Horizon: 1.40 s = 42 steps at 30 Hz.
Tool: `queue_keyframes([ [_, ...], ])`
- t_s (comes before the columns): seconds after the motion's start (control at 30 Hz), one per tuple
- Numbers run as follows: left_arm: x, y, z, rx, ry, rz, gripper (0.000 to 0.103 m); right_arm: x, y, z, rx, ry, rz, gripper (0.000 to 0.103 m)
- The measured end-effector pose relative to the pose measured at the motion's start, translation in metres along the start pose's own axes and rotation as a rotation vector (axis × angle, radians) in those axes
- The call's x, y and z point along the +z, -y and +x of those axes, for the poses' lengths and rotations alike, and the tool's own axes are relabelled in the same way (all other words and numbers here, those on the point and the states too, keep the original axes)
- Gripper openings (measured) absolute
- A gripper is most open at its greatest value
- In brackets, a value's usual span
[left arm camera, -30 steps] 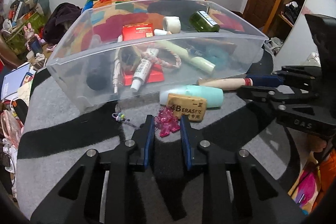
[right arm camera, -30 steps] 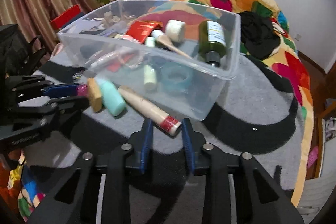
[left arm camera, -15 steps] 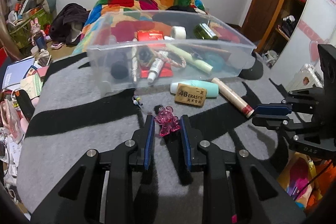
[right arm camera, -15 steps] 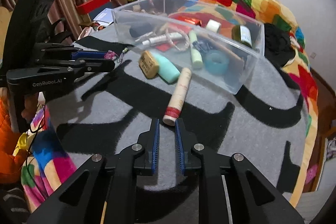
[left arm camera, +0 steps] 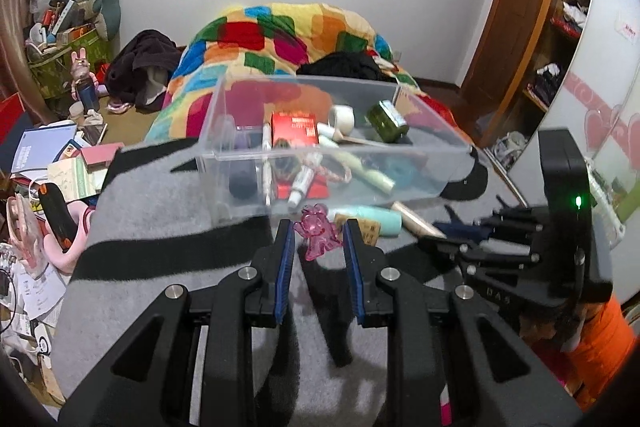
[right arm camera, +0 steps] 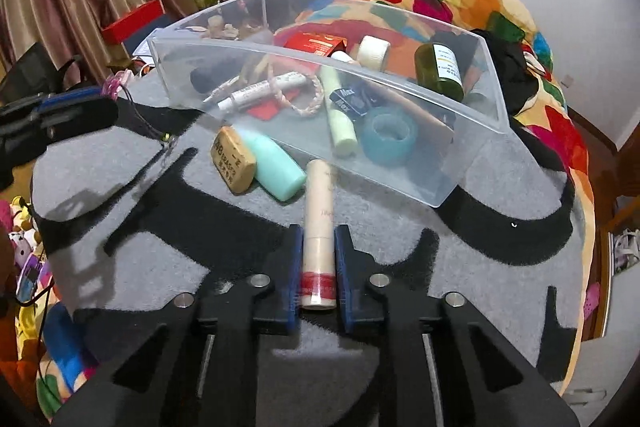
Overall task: Organize objects
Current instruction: 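Grasp the pink plastic clip with the left tool while the right tool grasps the red-capped beige tube, then release the pink clip into the box with the left tool while the right tool releases the beige tube inside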
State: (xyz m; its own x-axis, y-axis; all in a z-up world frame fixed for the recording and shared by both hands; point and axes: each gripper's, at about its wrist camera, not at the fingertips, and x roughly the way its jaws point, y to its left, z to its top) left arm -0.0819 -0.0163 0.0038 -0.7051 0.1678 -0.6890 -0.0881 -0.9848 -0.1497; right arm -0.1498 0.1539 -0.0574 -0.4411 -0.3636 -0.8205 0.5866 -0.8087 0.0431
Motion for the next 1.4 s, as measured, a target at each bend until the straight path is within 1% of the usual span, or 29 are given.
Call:
queue_keyframes([
  [0.1, 0.007, -0.001, -0.002, -0.001, 0.023, -0.007, 0.024, -0.003, 0.001, -0.008, -0.007, 0.018, 0.007, 0.014],
  [0.17, 0.013, -0.001, -0.003, -0.002, 0.037, -0.013, 0.024, -0.004, 0.002, -0.018, 0.004, 0.039, 0.020, 0.014],
  [0.37, 0.029, -0.004, -0.003, -0.002, 0.068, -0.031, 0.024, 0.002, 0.006, -0.056, 0.035, 0.143, 0.051, 0.014],
  [0.5, 0.040, -0.006, -0.002, 0.010, 0.085, -0.039, 0.024, 0.017, 0.007, -0.076, 0.032, 0.213, 0.061, 0.014],
  [0.7, 0.058, -0.014, 0.009, 0.037, 0.094, -0.060, 0.024, 0.049, 0.016, -0.077, 0.015, 0.263, 0.114, 0.014],
  [0.83, 0.069, -0.023, 0.022, 0.051, 0.078, -0.086, 0.024, 0.068, 0.025, -0.064, 0.002, 0.258, 0.161, 0.014],
  [1.07, 0.080, -0.045, 0.041, 0.040, 0.048, -0.151, 0.024, 0.090, 0.039, -0.029, 0.030, 0.203, 0.236, 0.014],
  [1.2, 0.083, -0.054, 0.054, 0.028, 0.025, -0.185, 0.024, 0.095, 0.039, -0.012, 0.027, 0.168, 0.237, 0.014],
  [1.4, 0.078, -0.057, 0.074, 0.031, -0.030, -0.186, 0.024, 0.096, 0.034, 0.007, 0.028, 0.115, 0.206, 0.014],
])
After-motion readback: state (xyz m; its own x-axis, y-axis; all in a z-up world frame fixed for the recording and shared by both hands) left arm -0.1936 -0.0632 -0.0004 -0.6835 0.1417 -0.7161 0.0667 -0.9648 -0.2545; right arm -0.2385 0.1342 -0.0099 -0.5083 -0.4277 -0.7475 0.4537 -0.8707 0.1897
